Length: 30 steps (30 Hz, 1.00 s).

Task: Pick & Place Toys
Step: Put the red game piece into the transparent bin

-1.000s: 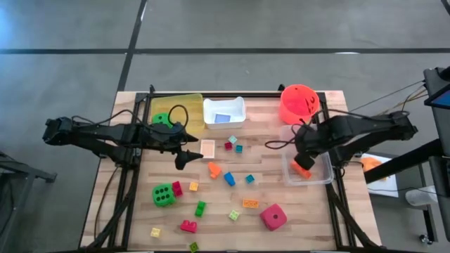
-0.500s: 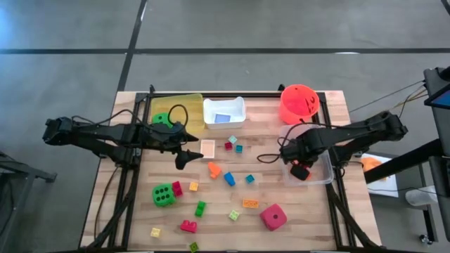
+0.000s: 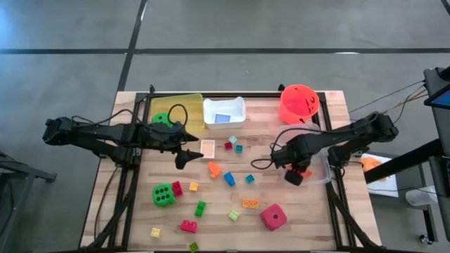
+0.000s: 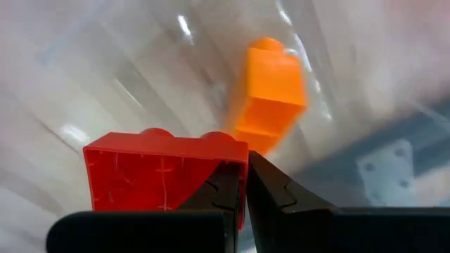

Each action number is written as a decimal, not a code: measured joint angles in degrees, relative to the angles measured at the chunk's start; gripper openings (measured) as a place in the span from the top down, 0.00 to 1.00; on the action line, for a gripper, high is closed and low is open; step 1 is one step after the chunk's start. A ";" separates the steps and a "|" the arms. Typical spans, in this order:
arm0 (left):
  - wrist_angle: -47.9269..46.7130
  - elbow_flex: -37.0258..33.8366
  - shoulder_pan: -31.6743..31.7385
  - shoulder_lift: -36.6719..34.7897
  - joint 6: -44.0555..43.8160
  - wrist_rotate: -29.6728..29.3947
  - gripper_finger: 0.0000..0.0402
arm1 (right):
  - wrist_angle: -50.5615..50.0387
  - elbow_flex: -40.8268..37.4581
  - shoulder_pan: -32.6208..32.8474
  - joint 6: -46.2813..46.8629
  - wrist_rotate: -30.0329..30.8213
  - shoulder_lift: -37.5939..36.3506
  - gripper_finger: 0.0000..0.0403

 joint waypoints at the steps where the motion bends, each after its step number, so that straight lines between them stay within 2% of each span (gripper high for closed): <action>1: 0.02 0.00 0.00 0.00 0.01 0.00 0.04 | 1.08 -0.13 0.04 0.04 0.08 0.13 0.98; 22: 0.00 0.00 0.00 0.00 -0.89 0.00 0.04 | -0.97 -0.77 0.07 1.48 2.97 -0.88 0.98; 30: -0.02 0.00 0.00 0.00 -0.90 0.00 0.04 | -1.15 -0.46 0.04 7.18 3.55 -4.59 0.98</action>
